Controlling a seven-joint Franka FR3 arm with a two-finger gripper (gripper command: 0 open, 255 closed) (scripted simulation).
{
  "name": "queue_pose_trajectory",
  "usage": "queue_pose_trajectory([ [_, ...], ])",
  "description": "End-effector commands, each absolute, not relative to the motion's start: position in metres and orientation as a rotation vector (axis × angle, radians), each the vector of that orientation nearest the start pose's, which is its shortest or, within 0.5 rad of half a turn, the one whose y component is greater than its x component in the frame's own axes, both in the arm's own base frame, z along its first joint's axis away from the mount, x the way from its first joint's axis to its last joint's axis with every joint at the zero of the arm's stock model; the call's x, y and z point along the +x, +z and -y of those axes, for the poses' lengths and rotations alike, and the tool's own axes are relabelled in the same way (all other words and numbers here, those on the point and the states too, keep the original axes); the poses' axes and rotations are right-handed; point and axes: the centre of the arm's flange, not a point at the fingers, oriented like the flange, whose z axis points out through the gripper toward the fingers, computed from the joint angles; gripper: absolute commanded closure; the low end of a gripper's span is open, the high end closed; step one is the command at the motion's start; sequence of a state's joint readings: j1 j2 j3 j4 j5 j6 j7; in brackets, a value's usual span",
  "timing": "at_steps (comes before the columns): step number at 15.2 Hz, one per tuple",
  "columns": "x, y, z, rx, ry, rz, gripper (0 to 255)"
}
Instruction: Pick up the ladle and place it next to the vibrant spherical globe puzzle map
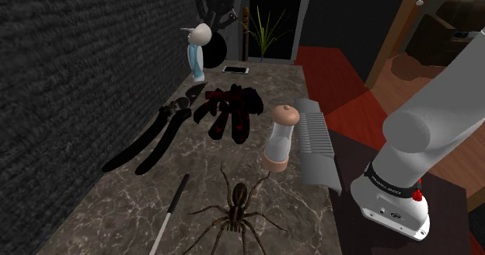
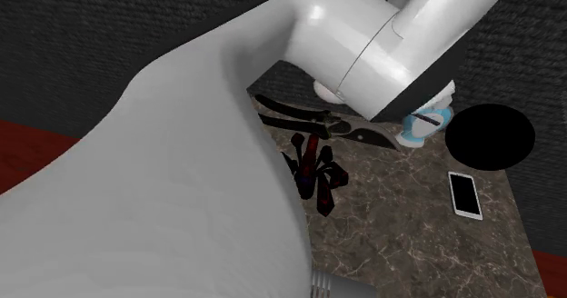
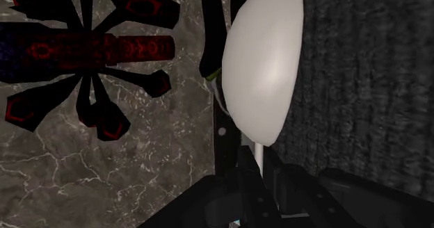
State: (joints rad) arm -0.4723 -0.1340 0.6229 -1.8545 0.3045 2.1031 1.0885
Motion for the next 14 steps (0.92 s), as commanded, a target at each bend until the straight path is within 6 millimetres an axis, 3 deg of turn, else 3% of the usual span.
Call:
queue_pose_trajectory([
  [1, 0.558, 0.600, -0.090, -2.393, -0.238, -1.361, 255],
  [14, 0.611, 0.601, 0.073, -2.393, -0.238, -1.361, 255],
])
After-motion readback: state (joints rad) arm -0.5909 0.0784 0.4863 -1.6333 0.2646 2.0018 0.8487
